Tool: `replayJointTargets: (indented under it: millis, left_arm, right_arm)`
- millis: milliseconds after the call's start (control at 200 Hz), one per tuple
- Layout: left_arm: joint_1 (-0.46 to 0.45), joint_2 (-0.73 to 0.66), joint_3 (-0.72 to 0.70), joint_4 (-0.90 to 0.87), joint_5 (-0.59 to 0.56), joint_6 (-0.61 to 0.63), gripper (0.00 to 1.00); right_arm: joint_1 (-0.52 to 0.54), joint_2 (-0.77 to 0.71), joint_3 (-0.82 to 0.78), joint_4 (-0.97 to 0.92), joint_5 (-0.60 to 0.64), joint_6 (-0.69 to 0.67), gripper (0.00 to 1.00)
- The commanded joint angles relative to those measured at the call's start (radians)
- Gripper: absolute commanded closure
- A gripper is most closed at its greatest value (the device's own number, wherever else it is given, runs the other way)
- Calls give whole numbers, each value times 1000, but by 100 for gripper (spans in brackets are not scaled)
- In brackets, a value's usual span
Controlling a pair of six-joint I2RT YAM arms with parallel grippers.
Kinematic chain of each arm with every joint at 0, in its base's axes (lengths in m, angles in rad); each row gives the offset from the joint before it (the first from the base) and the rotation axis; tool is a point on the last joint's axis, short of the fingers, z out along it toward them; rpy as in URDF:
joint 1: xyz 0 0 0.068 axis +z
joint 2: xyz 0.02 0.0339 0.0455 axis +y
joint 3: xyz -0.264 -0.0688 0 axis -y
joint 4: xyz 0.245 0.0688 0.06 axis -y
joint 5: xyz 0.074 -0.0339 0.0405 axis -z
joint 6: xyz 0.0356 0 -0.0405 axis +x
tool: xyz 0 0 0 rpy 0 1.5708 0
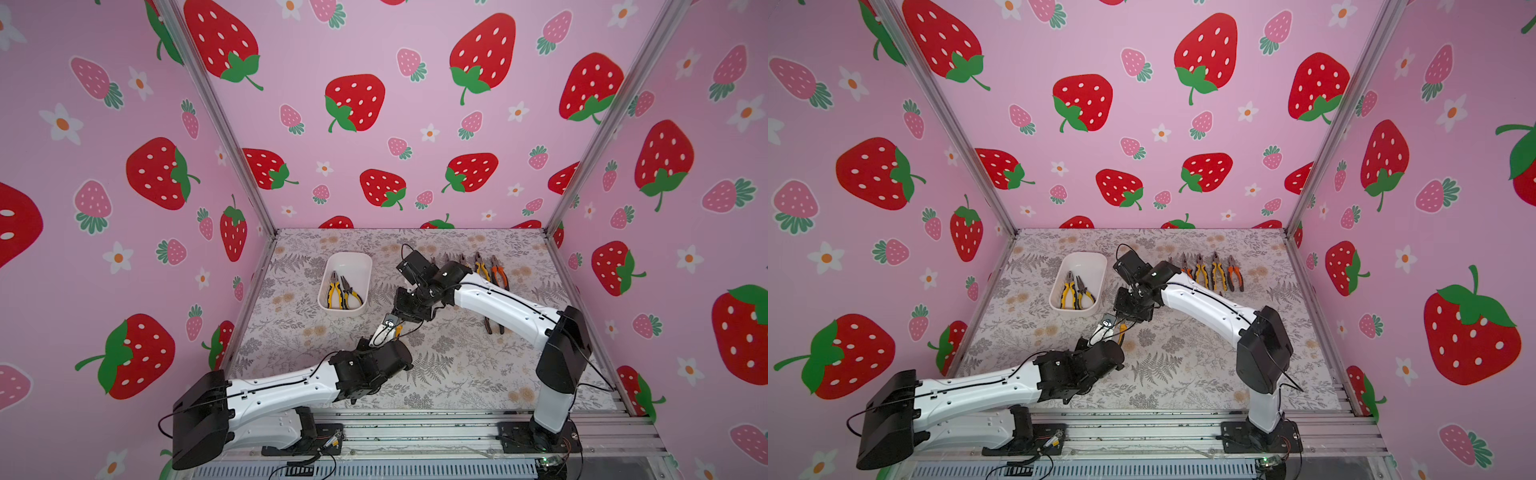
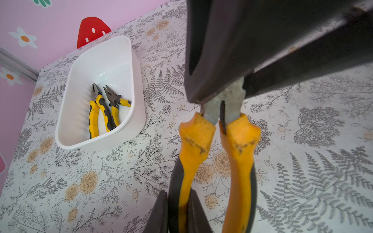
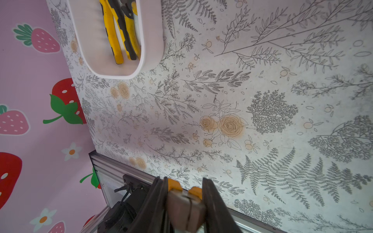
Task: Take the pliers out of the storage box
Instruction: Place the pliers at the center of the board.
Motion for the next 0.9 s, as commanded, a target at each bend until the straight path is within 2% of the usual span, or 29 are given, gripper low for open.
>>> replayJointTargets:
  millis: [0, 150, 170, 205, 380, 655, 780, 895]
  left_arm:
    - [-2, 14, 77, -6, -77, -26, 100]
    - [-4, 21, 81, -11, -84, -29, 100]
    - [-3, 19, 81, -9, -83, -30, 100]
    - [-3, 16, 77, -8, -86, -31, 100]
    - [-4, 5, 69, -5, -87, -31, 100]
    - [-4, 5, 69, -5, -90, -33, 100]
    - [-4, 5, 69, -5, -90, -33, 100]
    - [-3, 8, 71, -5, -89, -31, 100]
  right_arm:
    - [20, -35, -21, -11, 18, 12, 71]
    - [20, -42, -55, 25, 10, 39, 74]
    - [20, -42, -60, 31, 5, 43, 78]
    - [20, -42, -66, 37, -1, 47, 78]
    - [25, -28, -77, 49, -31, 53, 72]
    - [42, -19, -97, 77, -46, 65, 70]
    - [48, -17, -98, 80, -51, 68, 65]
    - [53, -12, -101, 81, -52, 68, 66]
